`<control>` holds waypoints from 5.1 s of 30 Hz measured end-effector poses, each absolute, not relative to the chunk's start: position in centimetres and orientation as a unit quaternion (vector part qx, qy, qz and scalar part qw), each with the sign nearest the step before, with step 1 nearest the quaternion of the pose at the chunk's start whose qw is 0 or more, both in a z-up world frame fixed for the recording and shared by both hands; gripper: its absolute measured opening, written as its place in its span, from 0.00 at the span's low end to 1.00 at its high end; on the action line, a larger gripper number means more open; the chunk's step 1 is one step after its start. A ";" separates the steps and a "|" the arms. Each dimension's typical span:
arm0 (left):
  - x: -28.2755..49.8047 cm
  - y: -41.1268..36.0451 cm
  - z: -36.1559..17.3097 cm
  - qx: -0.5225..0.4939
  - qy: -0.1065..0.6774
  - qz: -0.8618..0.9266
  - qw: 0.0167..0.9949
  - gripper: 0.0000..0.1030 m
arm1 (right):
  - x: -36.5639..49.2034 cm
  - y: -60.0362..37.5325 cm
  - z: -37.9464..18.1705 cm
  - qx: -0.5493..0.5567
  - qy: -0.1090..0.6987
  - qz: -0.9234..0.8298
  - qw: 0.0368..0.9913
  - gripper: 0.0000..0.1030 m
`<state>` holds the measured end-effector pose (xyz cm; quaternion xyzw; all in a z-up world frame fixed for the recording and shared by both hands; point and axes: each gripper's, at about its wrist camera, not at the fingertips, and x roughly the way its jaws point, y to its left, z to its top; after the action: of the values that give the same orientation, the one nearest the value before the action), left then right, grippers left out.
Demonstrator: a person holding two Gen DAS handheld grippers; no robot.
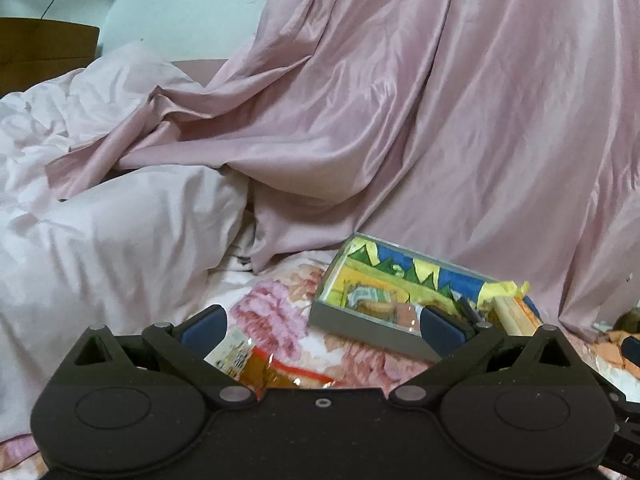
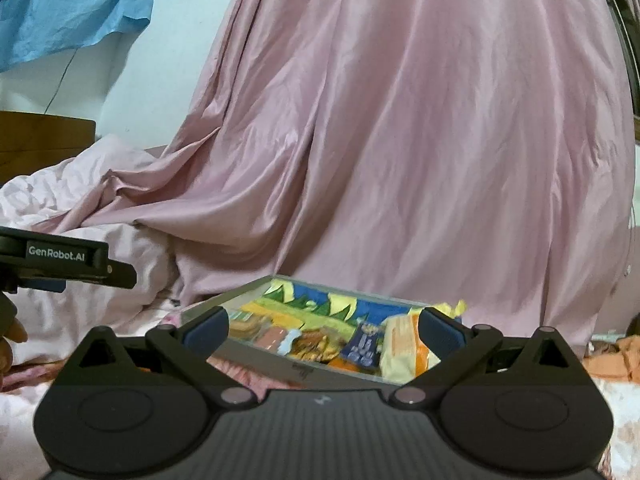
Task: Organize snacks
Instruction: 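Withdraw both open tools from the tray toward the remaining snacks, then close the right tool on the round rice cracker while the left tool approaches the orange strip pouch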
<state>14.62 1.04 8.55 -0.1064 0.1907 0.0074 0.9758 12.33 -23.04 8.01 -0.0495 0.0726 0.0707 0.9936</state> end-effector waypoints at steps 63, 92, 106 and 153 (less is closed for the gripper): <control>16.5 7.4 -1.8 -0.145 0.293 0.076 0.942 0.99 | 13.8 -18.2 -1.6 -0.003 0.316 0.081 0.945 1.00; 26.3 9.2 -5.3 -0.141 0.299 -0.020 0.944 0.99 | 27.2 -11.1 -5.3 -0.102 0.325 0.141 0.929 1.00; 26.5 10.3 -5.6 -0.196 0.302 -0.028 0.933 0.50 | 26.1 -13.7 -4.8 -0.060 0.310 0.132 0.940 0.75; 11.1 2.1 -4.5 -0.216 0.348 0.080 0.909 0.24 | 12.4 -19.8 -4.3 -0.095 0.317 0.141 0.933 0.74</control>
<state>11.06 2.08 -4.51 -0.2161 0.3480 0.0796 0.9088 12.37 -19.79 -4.32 -0.0954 0.3169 0.1415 0.9330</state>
